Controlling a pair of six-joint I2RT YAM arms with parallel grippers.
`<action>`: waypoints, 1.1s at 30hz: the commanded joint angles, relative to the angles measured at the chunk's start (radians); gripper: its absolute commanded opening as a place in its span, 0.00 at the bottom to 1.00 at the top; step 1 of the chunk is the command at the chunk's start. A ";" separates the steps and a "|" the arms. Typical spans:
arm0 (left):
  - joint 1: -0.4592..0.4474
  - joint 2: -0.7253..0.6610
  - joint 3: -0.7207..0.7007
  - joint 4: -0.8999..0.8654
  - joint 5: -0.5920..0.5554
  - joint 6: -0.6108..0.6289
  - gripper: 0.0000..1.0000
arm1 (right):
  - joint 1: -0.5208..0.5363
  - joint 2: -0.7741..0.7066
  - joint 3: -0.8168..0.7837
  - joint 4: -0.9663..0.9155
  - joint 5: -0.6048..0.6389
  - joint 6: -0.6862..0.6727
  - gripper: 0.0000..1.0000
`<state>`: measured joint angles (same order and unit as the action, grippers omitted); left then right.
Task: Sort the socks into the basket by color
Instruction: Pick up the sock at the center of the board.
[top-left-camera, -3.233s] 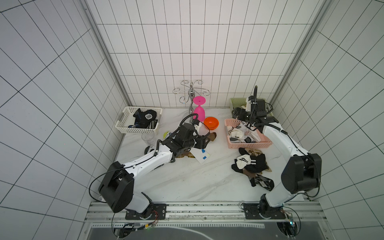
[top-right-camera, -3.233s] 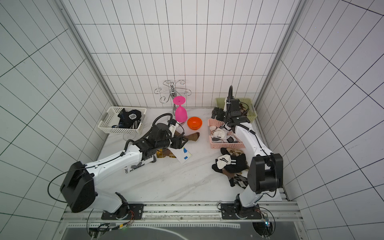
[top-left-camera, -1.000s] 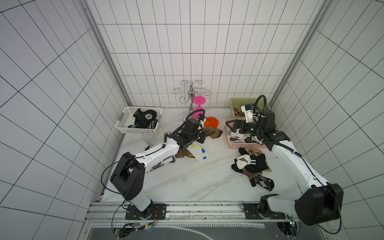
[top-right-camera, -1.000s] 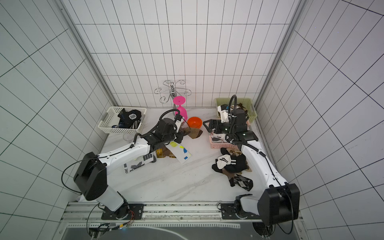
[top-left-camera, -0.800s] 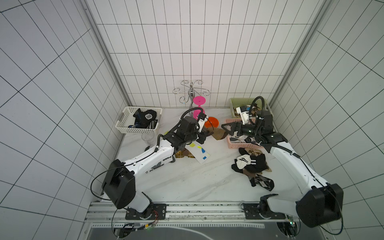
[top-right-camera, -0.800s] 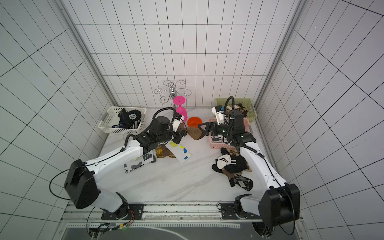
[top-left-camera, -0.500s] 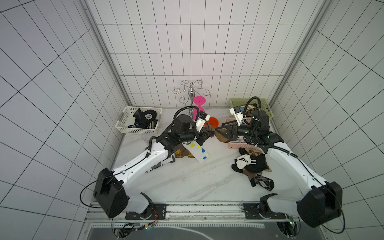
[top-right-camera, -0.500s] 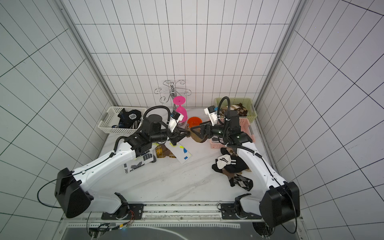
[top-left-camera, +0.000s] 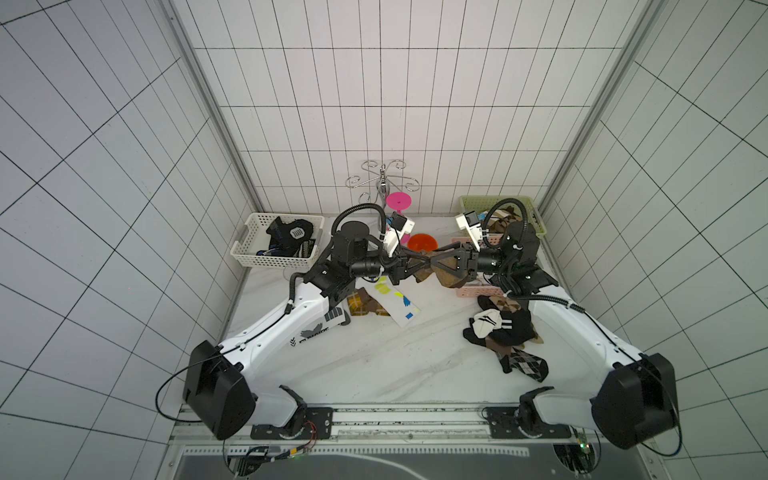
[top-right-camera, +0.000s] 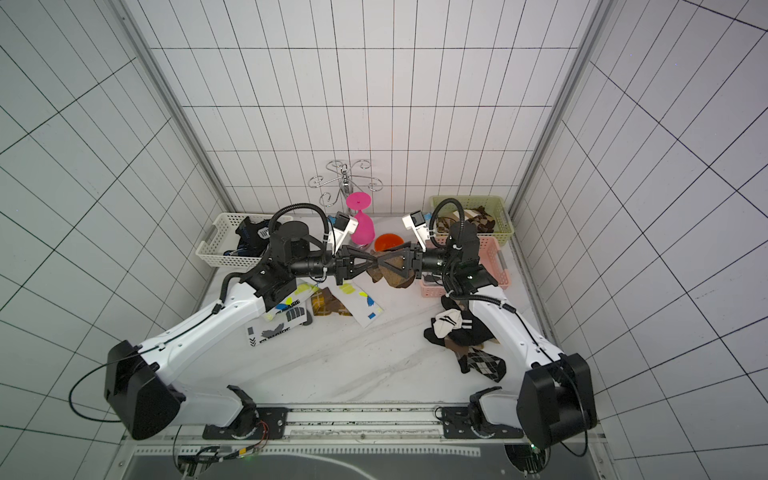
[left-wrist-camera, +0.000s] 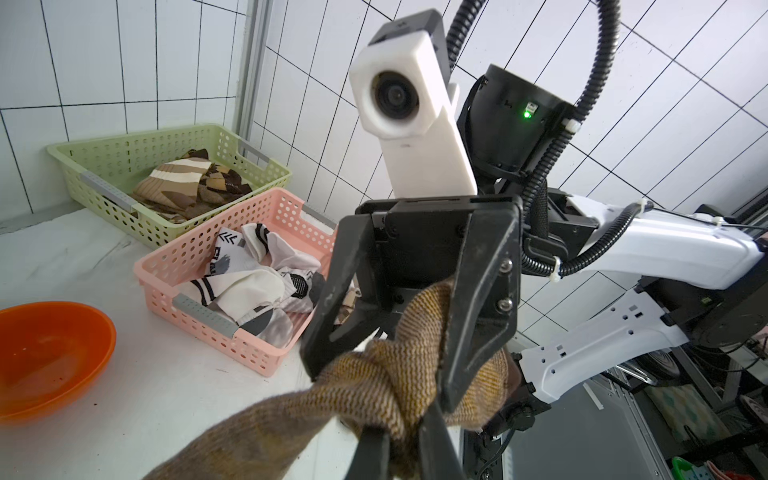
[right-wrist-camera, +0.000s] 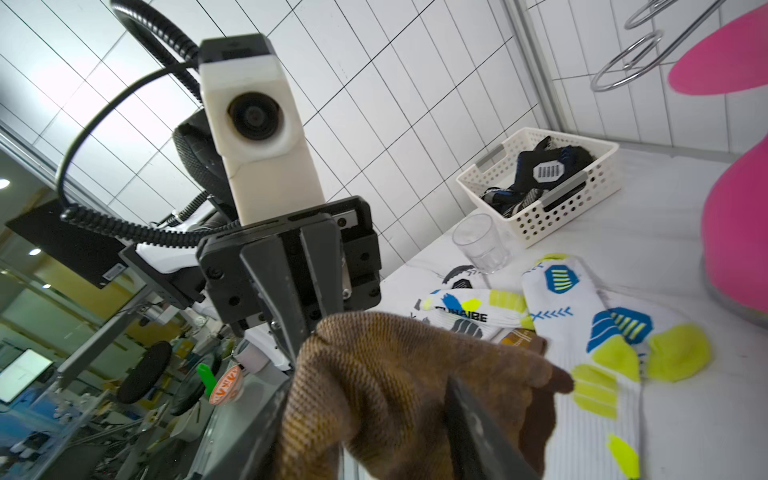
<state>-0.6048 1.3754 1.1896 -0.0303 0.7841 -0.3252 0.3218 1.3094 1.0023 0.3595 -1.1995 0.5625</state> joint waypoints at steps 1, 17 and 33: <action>0.007 -0.040 0.011 0.130 0.056 -0.047 0.00 | 0.006 0.017 -0.055 0.131 -0.061 0.097 0.27; 0.041 -0.072 -0.043 0.117 0.003 -0.069 0.55 | -0.038 0.036 0.035 0.036 0.016 0.067 0.00; 0.129 -0.147 -0.119 0.021 -0.206 -0.106 0.61 | -0.245 0.091 0.247 -0.153 0.258 -0.066 0.00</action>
<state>-0.4789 1.2457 1.0790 0.0269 0.6445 -0.4339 0.1093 1.3876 1.0916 0.2317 -1.0164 0.5503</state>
